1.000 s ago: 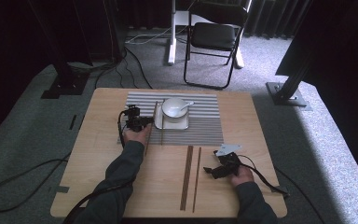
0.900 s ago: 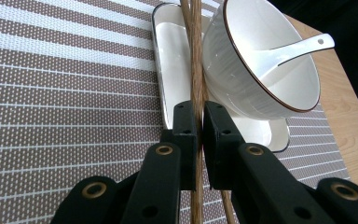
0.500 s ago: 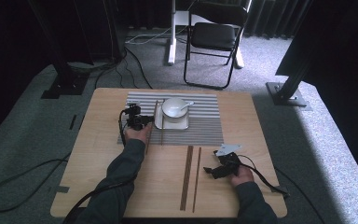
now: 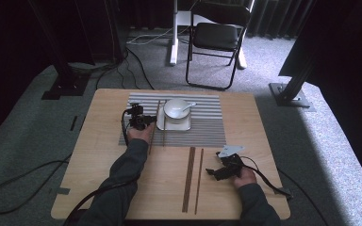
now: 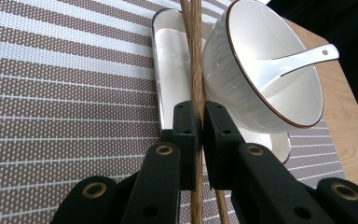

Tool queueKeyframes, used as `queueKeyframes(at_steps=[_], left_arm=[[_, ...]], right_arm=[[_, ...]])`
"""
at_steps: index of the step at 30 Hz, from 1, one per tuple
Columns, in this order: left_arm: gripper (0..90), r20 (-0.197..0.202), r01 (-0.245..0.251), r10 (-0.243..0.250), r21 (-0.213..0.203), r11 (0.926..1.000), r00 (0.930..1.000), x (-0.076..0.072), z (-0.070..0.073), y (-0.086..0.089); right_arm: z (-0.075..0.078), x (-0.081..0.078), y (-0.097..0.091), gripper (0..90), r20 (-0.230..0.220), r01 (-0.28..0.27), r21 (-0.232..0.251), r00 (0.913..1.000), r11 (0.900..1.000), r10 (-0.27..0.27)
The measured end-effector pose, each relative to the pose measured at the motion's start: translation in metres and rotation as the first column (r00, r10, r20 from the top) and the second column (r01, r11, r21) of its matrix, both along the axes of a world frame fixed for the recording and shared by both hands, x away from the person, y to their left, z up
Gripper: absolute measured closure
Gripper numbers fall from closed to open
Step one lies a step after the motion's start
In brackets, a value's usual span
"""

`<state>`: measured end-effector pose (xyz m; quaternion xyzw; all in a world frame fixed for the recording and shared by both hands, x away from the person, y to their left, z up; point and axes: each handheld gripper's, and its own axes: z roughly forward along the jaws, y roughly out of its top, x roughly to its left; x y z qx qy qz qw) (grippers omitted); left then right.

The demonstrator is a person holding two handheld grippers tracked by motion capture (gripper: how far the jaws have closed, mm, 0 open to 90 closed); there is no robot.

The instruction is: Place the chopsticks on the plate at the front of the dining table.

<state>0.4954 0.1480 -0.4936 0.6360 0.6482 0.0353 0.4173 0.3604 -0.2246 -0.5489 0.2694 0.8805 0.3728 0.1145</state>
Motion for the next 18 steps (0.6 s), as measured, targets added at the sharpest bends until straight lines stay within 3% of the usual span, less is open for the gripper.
queueKeyframes(at_steps=[18], left_arm=[[84.3,-0.018,-0.003,0.003,0.007,1.0,0.9998,0.0077,-0.0044,-0.0036]], right_arm=[[0.0,0.0,0.0,11.3,0.0,0.0,0.0,1.0,1.0,0.0]])
